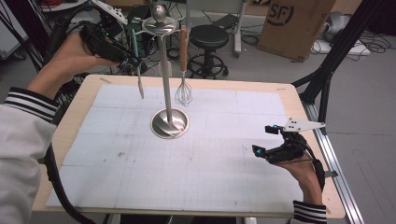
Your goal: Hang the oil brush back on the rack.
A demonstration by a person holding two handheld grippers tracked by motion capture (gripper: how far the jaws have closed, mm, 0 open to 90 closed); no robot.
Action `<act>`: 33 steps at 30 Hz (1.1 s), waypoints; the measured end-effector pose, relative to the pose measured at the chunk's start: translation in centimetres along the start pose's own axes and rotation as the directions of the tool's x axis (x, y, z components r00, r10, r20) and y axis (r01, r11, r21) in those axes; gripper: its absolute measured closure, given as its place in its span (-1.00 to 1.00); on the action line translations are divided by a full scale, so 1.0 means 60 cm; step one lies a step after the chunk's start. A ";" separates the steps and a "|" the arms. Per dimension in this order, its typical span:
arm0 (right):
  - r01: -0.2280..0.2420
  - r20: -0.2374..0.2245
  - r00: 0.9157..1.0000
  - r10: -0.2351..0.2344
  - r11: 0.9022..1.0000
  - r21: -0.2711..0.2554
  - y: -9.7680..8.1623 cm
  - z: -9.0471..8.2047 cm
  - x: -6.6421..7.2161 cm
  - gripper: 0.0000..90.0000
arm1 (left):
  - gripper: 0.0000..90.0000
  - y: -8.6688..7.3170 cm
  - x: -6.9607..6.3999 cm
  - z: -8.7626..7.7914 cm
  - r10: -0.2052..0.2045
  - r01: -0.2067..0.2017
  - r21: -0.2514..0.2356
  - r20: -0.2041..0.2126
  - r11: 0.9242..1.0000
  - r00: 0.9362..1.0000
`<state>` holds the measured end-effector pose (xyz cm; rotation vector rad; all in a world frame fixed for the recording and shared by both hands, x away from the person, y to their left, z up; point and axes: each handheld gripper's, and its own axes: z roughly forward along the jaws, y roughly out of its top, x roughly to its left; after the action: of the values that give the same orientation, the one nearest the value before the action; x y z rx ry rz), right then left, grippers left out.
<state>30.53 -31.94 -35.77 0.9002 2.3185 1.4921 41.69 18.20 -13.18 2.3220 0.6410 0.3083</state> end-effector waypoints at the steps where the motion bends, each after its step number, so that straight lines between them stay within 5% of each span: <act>1: 0.000 -0.001 1.000 0.000 1.000 0.002 0.000 0.000 0.000 -0.99 | 0.76 0.001 0.000 0.000 0.000 0.000 0.003 -0.004 1.000 1.000; 33: 0.002 -0.010 1.000 -0.001 1.000 0.016 -0.003 0.011 0.000 -0.99 | 0.77 0.017 -0.007 0.001 -0.008 0.010 0.075 -0.027 0.997 1.000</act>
<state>30.79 -31.53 -36.25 0.8971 2.3408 1.4822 41.73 17.31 -12.55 2.3900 0.6867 0.3170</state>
